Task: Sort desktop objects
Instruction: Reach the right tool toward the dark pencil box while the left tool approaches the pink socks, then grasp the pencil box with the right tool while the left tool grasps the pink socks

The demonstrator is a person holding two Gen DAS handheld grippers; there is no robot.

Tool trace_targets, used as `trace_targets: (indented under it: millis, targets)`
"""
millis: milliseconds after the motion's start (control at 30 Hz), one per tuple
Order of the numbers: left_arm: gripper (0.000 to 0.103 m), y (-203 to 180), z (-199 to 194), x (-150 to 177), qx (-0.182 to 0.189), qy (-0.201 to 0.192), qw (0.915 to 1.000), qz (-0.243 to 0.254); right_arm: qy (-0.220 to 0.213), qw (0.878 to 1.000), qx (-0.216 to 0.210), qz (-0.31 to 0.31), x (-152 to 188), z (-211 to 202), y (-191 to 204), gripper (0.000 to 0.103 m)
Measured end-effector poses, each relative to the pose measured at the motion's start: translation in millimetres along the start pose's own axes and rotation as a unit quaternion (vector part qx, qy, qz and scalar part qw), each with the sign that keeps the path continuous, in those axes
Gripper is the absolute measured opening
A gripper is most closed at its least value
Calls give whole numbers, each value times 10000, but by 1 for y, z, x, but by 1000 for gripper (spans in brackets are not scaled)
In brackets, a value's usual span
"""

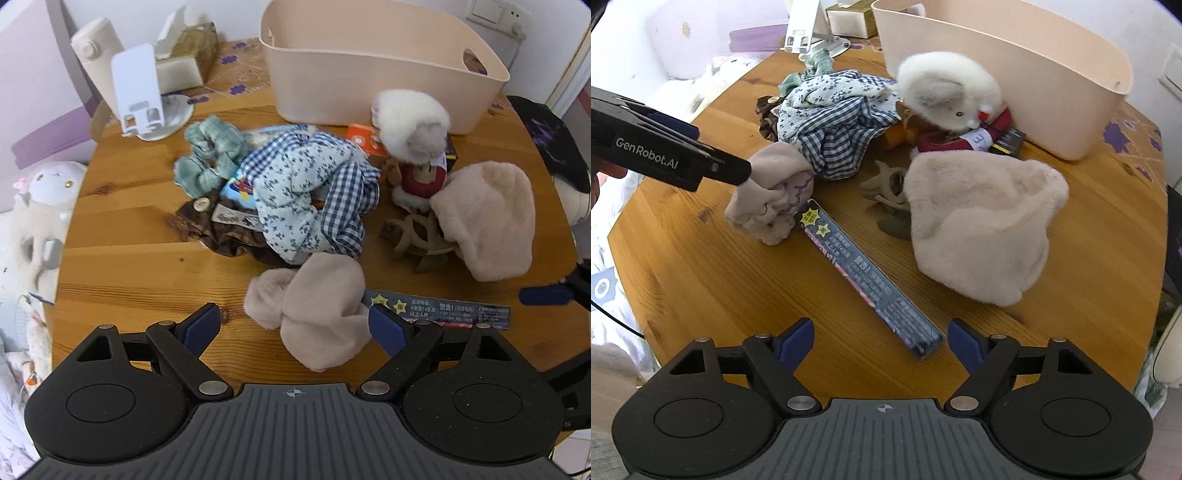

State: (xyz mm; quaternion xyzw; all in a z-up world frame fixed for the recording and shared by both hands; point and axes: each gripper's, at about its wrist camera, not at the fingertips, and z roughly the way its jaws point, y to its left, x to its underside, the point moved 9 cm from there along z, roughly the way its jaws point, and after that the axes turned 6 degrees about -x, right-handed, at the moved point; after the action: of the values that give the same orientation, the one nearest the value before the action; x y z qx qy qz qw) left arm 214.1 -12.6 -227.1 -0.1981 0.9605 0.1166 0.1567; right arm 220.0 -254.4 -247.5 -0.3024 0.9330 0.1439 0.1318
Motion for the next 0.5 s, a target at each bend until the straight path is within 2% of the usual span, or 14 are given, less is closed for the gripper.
trace_targets:
  millis: [167,267,367,500]
  targets:
    - [89,3,12,-2,89,-5,9999,55,-209,9997,-139,-24,-14,8,5,79]
    - [89,6,21,-3,216,108,9997,41,-197,9996,-82,-189,-21,17,12,78]
    - [87,8,30,-2,277,197,9994,34,-110,9996,-53,-261,-26,25,16,74]
    - [82,5,40,-1,453,333,9984,-26,-36,9993,-97,-351,-29,37,20,64]
